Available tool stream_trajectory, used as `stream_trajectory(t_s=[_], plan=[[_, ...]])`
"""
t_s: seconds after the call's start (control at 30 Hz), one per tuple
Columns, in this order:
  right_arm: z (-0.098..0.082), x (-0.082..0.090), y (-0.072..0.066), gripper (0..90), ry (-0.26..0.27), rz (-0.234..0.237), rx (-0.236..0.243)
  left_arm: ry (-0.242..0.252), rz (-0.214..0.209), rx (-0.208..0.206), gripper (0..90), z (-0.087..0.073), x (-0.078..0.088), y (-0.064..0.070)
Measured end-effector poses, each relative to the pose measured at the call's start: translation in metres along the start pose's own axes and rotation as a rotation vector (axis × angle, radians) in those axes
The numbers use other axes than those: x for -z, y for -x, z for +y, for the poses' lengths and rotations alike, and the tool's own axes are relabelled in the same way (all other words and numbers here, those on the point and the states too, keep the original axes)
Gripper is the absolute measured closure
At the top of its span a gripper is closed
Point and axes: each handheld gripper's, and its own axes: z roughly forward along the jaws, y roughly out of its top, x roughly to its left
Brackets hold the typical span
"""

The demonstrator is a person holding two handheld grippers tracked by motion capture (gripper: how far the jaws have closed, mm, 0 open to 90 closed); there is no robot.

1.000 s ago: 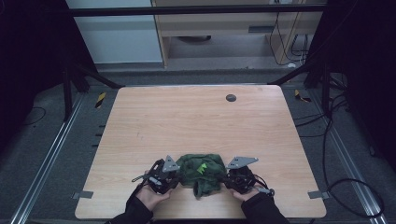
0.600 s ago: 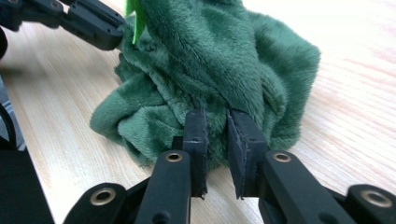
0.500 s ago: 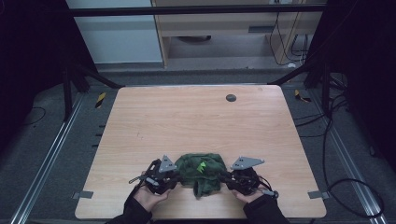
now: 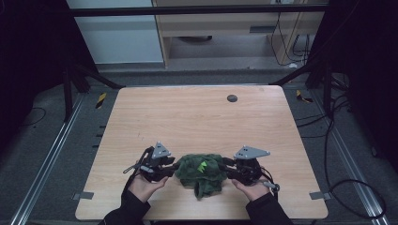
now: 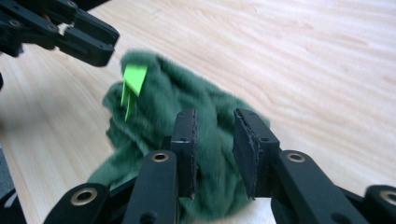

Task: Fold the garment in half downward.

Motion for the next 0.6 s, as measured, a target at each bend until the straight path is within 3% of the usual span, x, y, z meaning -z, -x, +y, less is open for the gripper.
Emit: stream_trajectory(t_s=[0.13, 0.23, 0.47, 0.6], plan=[[0.009, -0.004, 0.002, 68.3, 0.009, 0.004, -0.005, 0.01, -0.033, -0.007, 64.5, 0.007, -0.002, -0.001], [0.011, -0.007, 0.002, 67.9, 0.008, 0.01, -0.008, 0.005, -0.034, -0.01, 63.5, 0.008, -0.005, 0.001], [0.009, -0.024, 0.003, 67.2, -0.037, 0.017, -0.026, -0.014, -0.074, -0.04, 61.1, 0.011, -0.023, 0.011], [0.004, -0.031, 0.002, 70.4, -0.07, 0.03, -0.033, -0.029, -0.075, -0.052, 61.7, 0.013, -0.032, 0.012]])
